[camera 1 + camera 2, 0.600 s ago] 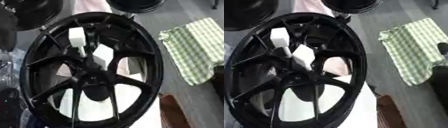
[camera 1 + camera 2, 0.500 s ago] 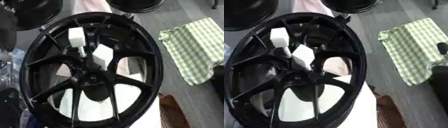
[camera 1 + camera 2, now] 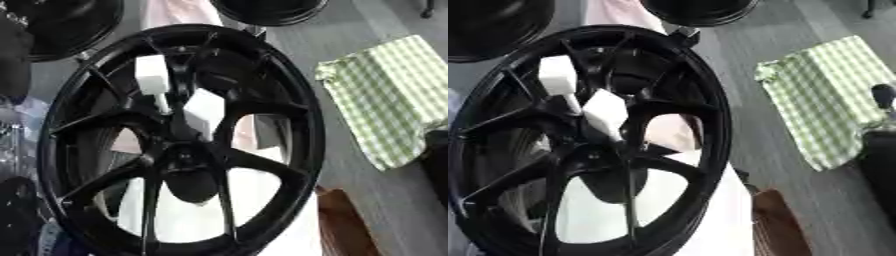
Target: Pull the pin out of the wheel hub.
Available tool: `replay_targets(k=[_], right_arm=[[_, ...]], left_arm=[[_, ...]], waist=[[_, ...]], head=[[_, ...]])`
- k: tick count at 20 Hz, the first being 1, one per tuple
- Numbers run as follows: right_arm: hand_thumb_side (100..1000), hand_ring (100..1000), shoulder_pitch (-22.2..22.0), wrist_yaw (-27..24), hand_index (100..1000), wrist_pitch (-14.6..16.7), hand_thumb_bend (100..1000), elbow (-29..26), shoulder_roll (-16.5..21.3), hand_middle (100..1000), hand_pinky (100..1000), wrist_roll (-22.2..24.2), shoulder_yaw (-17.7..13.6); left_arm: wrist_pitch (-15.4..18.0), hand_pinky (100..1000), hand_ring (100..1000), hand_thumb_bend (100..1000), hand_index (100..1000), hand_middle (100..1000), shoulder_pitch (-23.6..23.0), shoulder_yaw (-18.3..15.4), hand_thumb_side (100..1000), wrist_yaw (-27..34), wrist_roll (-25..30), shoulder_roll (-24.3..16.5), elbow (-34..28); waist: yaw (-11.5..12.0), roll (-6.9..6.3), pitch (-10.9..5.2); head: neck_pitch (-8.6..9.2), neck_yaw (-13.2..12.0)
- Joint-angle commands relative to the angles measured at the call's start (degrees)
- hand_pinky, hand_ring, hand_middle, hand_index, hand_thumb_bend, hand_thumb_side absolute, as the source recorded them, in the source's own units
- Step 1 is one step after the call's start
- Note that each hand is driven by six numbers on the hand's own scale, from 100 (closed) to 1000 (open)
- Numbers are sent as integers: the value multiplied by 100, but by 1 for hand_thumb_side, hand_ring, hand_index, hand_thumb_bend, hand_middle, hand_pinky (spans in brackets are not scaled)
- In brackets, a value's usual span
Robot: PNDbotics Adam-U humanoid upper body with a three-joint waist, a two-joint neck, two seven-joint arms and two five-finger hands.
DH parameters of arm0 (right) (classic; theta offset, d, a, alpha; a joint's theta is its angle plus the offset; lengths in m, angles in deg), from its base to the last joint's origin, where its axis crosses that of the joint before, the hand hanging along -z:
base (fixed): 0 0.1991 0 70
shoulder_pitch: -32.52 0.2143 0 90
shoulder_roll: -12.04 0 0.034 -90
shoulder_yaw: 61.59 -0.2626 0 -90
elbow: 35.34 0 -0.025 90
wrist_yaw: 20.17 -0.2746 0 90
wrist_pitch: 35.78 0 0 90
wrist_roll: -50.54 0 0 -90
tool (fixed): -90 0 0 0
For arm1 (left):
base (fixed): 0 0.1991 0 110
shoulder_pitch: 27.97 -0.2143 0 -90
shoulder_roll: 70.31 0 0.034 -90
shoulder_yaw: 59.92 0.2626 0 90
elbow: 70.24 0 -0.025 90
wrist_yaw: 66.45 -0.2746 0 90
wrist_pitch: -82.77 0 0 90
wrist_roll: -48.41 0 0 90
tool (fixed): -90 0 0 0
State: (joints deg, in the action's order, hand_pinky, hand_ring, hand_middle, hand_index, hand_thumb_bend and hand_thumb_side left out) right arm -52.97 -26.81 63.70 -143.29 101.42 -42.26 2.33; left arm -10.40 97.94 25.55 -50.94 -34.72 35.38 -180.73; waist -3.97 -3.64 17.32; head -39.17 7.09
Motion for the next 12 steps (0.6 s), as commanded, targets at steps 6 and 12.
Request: replay_targets(k=[6,12], right_arm=[[244,620,-89,99,772,-1,650,-138,166,586,683,-27,-49],[244,619,-167,161,772,-4,652,-149,231,586,683,-59,-78]], left_arm=[[196,754,646,100,790,571,1757,647,529,-974,588,-1418,1350],[450,779,685,100,805,608,3252,1599,295,-1785,1289,-2577,2969]], waist=[[24,-49,-178],[73,-112,-226]], head=[[-25,133],[-79,224]])
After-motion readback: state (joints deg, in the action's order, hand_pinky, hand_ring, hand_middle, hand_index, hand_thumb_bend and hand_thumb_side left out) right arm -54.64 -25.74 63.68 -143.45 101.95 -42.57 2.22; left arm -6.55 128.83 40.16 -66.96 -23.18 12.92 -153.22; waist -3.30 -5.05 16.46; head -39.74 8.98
